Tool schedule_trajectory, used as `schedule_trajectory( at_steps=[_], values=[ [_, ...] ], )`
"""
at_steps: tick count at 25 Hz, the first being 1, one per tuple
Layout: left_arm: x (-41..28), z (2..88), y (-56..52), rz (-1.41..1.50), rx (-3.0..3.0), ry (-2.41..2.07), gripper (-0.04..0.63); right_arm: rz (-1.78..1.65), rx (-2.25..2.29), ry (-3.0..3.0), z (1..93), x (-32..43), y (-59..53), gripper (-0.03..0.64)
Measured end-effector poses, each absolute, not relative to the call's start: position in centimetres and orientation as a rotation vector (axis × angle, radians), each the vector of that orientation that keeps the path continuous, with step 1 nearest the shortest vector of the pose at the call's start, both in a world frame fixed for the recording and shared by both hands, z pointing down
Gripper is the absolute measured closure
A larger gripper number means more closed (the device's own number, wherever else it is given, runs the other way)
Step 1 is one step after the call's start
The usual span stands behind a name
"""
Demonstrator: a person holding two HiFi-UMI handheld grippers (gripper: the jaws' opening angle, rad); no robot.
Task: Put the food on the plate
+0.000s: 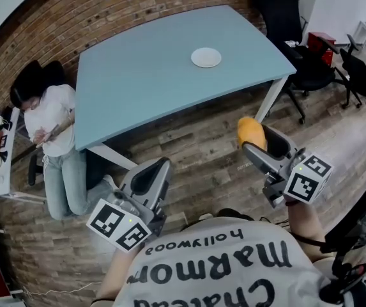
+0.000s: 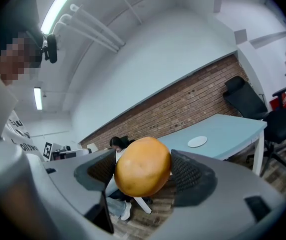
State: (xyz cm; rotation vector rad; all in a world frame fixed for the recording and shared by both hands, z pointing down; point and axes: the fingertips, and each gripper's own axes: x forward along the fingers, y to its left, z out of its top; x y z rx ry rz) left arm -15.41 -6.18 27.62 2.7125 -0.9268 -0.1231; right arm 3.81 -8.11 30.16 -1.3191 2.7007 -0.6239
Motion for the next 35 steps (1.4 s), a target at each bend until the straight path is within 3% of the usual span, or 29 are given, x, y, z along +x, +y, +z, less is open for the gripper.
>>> schedule_trajectory(
  at_steps=[14,35],
  values=[
    [-14.8,29.6,-10.4,-0.147,2.697,-0.955,0.589,-0.647,-1.315,2.689,32.3,4.9,-12.6,0.287],
    [-13.4,30.1,-26.4,-0.244,2.437,-1.278,0.589,-0.683,-1.1,2.89,32.9,7.7,-33.9,0.287]
  ],
)
